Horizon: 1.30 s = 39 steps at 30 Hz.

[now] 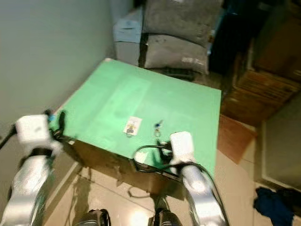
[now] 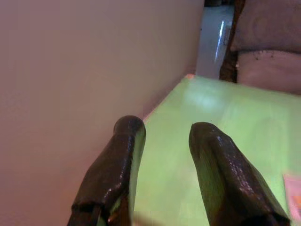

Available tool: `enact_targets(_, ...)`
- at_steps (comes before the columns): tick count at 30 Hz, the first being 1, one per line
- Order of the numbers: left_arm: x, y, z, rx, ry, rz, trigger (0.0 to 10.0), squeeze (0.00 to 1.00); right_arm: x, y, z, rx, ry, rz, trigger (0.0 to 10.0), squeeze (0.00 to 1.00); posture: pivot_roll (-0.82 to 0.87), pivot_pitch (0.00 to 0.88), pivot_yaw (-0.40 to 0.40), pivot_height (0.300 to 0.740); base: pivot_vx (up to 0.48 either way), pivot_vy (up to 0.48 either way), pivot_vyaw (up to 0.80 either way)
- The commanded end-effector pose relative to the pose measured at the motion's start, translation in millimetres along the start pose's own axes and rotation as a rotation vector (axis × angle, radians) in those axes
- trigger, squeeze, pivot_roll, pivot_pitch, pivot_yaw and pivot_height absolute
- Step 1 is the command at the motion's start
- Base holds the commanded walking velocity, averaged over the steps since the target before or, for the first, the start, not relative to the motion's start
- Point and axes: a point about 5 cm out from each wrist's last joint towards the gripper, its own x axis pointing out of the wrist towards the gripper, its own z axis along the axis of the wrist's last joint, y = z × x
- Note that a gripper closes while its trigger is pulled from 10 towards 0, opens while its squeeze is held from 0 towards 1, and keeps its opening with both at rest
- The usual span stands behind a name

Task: Hang keys on a hook

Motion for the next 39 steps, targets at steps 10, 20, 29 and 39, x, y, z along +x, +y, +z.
enact_targets(10,-56.9,0.6,6.7,-0.004,0.074,-0.125,10.0,0.0,40.3,13.2,-7.0,0.004,0.084,0.096,10.0,0.0,0.23,0.237,-0.07,0.74,0.0,0.0,0.0)
enact_targets(20,-30.7,-39.6,-15.1,-0.141,0.187,-0.201,10.0,0.0,1.1,-25.8,0.3,-0.131,-0.107,-0.174,10.0,0.0,0.12,0.214,-0.067,0.74,0.0,0.0,0.0)
enact_targets(29,14.2,-101.9,-40.2,-0.29,0.295,-0.314,10.0,0.0,-69.6,-32.0,-3.2,-0.165,-0.158,-0.331,10.0,0.0,-0.09,0.241,-0.02,0.74,0.0,0.0,0.0)
enact_targets(39,42.2,-134.9,-63.4,-0.213,0.37,-0.293,10.0,0.0,-120.7,-4.2,8.8,-0.198,-0.145,-0.316,10.0,0.0,-0.26,0.313,0.006,0.74,0.0,0.0,0.0)
